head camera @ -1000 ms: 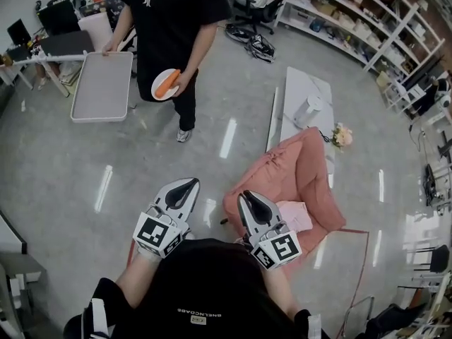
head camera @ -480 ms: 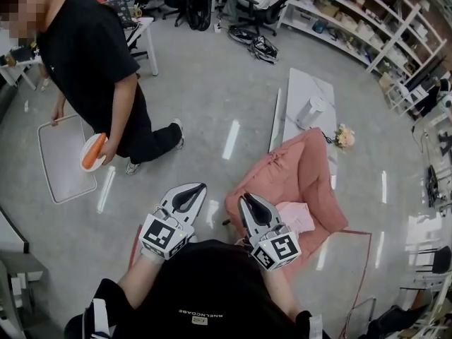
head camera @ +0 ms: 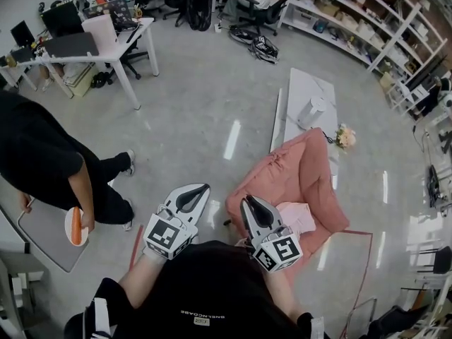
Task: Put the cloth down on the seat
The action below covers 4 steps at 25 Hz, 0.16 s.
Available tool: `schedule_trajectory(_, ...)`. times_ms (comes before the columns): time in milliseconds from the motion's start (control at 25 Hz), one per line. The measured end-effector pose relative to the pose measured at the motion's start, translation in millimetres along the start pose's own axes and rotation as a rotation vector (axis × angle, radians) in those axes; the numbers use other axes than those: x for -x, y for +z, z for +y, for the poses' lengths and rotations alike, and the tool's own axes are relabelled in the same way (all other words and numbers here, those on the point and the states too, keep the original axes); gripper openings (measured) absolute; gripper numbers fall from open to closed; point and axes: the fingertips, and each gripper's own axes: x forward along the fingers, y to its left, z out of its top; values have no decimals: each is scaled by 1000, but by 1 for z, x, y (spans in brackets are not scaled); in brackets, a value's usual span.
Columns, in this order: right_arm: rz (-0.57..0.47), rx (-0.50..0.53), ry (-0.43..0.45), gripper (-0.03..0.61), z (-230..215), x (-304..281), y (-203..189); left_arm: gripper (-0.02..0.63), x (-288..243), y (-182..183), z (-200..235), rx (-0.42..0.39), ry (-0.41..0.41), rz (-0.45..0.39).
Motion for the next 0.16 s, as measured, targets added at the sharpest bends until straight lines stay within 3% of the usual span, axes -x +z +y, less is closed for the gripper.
schedule_trajectory(160, -1, 0, 4, 67, -2, 0, -1, 15, -3, -3, 5, 28, 12, 16)
